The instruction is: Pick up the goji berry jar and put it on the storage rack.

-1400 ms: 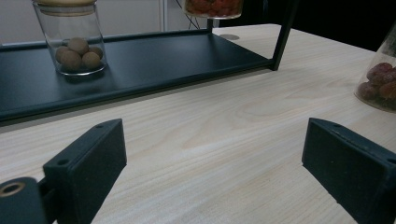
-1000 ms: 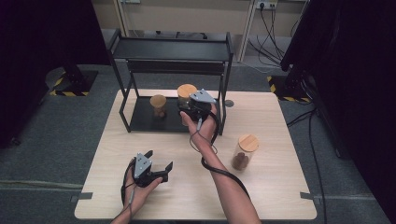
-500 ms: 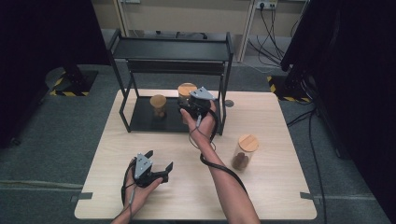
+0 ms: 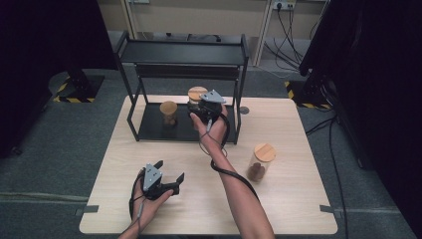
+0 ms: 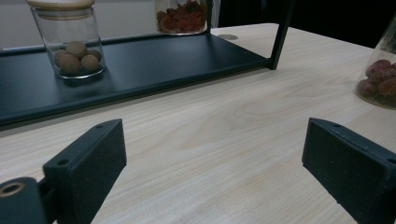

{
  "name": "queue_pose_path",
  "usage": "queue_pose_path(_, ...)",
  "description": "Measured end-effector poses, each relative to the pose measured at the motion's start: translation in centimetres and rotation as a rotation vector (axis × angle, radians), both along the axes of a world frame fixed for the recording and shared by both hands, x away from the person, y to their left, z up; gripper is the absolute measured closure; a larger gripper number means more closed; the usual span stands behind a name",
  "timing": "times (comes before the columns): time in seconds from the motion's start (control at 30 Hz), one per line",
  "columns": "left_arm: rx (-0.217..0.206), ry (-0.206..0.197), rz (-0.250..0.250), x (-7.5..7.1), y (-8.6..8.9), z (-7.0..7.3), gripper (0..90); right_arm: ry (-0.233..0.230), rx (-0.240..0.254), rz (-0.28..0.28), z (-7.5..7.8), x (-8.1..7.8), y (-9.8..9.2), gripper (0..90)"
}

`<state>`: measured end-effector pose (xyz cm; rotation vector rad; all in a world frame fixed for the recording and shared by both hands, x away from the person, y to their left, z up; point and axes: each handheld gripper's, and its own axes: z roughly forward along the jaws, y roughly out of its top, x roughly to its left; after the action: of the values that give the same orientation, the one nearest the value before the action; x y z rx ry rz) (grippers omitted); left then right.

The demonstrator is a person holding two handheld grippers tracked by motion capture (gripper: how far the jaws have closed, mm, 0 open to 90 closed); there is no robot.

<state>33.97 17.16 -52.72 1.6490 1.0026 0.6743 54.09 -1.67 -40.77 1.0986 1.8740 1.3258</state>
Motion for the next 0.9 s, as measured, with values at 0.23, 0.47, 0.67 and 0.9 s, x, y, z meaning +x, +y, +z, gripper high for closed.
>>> queue_pose_path(0.23, 0.001, -0.002, -0.001, 0.0, 0.0, 0.0, 5.7, 0.006, -0.008, -0.007, 0.1, 0.7, 0.4, 25.0)
queue_pose_path(0.47, -0.001, -0.001, -0.001, 0.0, 0.0, 0.0, 5.7, 0.013, -0.008, -0.024, -0.4, 1.3, 0.5, 25.1)
queue_pose_path(0.67, -0.001, 0.000, -0.002, 0.0, 0.0, 0.0, 5.7, 0.026, -0.008, -0.026, -0.9, 1.7, 0.7, 25.1)
queue_pose_path(0.9, -0.003, 0.000, -0.002, 0.0, 0.0, 0.0, 5.7, 0.039, -0.012, -0.027, -1.5, 2.2, 1.2, 25.1)
